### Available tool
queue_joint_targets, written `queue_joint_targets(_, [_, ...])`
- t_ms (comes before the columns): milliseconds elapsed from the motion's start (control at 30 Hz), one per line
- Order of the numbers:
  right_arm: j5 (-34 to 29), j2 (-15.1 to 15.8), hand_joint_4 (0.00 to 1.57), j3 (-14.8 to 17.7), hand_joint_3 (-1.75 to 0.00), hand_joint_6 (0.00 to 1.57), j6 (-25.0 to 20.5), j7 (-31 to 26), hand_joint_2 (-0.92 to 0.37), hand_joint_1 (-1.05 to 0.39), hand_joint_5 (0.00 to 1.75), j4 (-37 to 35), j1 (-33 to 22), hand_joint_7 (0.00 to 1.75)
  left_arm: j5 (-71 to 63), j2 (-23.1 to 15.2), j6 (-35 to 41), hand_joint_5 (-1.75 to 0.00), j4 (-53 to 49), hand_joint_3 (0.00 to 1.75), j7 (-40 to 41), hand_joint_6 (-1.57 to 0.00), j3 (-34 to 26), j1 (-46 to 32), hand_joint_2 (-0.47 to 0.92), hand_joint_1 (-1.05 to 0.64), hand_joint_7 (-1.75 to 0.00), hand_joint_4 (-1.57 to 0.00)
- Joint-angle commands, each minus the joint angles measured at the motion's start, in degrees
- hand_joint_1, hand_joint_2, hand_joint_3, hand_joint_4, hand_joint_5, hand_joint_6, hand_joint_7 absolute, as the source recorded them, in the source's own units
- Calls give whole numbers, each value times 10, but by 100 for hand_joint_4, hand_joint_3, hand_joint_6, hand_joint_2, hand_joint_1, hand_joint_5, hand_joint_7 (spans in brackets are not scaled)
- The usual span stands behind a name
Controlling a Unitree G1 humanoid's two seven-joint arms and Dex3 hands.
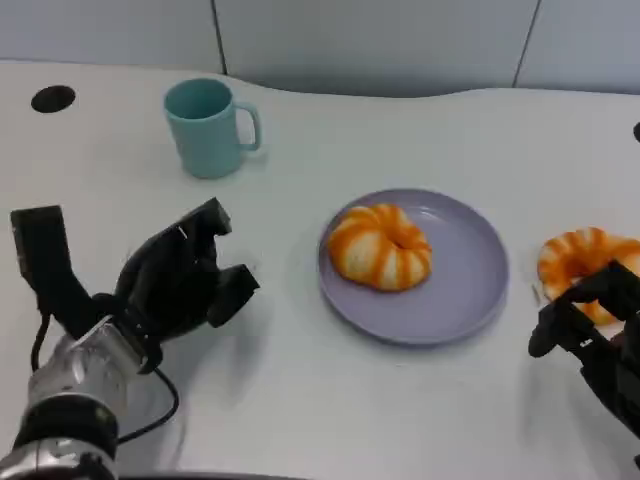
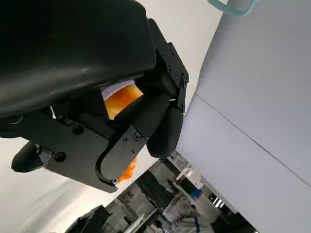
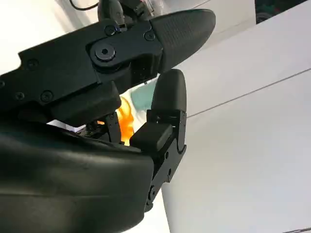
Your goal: Grasp the bread from the table and place it into the plate.
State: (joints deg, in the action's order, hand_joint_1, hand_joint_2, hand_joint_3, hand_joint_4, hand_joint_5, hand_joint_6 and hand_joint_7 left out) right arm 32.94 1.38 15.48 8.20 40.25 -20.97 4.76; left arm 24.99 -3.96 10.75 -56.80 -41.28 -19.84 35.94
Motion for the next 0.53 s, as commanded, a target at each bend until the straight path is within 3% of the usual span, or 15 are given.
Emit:
queue_joint_targets(33, [1,3,55,5,-8,72,7,2,-92,-53,169,9,-5,109,5,-9,30,-175,40,136,0,-108,4,-33,85,-55,-175,-157])
queue_joint_targets(400, [-9,2,55,-6,-5,71,-11,-12,-92,-55,175,30,-18,121,-13,-22,72,-175,81,135,-5,-108,35,-42,87,-52,-175,-157])
queue_joint_targets(533, [-8,1,53,-7,-7,69,-12,-10,-92,-54,175,37,-23,120,-30,-36,76,-175,63,144,-26,-127,59,-27,78,-44,-175,-157])
